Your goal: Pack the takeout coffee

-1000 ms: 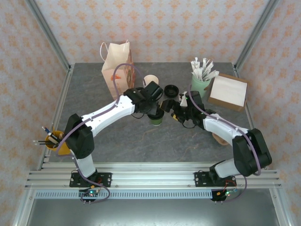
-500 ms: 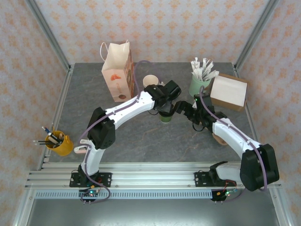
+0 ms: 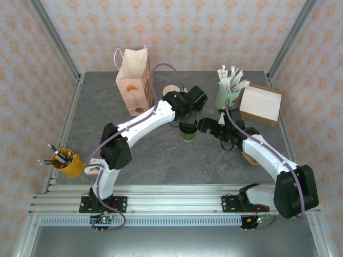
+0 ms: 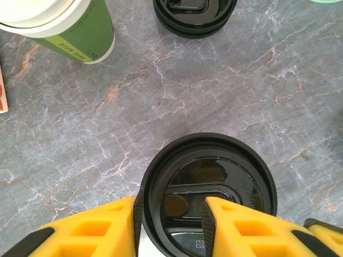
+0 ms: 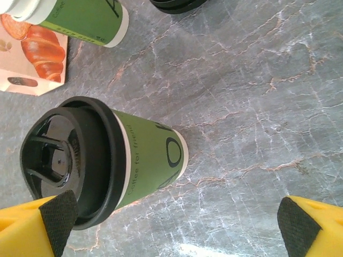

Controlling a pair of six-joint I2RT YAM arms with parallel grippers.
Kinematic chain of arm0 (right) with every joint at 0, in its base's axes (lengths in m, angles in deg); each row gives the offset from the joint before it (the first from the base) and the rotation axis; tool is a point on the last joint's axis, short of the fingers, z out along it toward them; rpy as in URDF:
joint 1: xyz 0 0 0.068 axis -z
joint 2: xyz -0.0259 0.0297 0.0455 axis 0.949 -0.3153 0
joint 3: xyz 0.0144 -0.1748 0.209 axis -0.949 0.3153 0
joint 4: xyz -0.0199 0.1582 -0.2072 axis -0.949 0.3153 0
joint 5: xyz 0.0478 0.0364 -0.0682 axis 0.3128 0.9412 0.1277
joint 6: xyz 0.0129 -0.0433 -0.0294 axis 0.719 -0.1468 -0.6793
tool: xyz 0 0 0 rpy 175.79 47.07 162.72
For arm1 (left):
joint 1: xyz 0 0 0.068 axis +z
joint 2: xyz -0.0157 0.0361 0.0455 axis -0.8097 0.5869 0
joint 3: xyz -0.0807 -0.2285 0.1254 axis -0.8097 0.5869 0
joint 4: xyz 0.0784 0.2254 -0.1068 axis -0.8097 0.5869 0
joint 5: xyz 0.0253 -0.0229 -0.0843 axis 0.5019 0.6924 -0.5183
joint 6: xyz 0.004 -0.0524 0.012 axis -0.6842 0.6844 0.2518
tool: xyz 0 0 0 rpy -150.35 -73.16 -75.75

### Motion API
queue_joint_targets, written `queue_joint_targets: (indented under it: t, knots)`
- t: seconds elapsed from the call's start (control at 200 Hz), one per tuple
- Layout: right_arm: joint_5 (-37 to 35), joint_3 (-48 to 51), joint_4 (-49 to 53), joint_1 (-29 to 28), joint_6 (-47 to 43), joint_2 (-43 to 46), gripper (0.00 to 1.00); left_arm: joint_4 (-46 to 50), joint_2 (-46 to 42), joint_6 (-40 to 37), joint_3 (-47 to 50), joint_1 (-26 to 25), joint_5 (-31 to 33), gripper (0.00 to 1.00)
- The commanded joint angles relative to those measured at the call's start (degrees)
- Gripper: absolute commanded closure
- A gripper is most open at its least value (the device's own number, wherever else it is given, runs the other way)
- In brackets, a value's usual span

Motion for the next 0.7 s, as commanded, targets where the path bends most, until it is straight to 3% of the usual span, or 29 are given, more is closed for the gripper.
queue_joint_targets:
  t: [0.0,0.175,0.275,0.46,0.696]
  knots:
    - [2.3,-2.9,1.7,-1.5,-4.5,-0.3,0.01,1.8,-4.3,-0.6,0.0,0.4,1.5,0.52]
    - [-8.3,-6.1,2.6,-8.3,-7.8,-3.7,0.01,-6.7,-17.4,-0.2,12.5,3.2,8.1,0.20]
    - [-10.0,-9.4,3.4,-10.1,-8.9,-7.2,0.01,-9.9,-24.1,1.3,20.8,6.3,11.6,0.01]
    - [-13.7,-15.6,6.5,-14.4,-11.1,-13.1,0.01,-14.2,-34.6,6.1,34.1,11.9,14.0,0.00]
    - [-14.1,-19.6,8.6,-15.2,-10.9,-16.9,0.01,-13.8,-37.9,6.6,39.3,13.6,15.5,0.00]
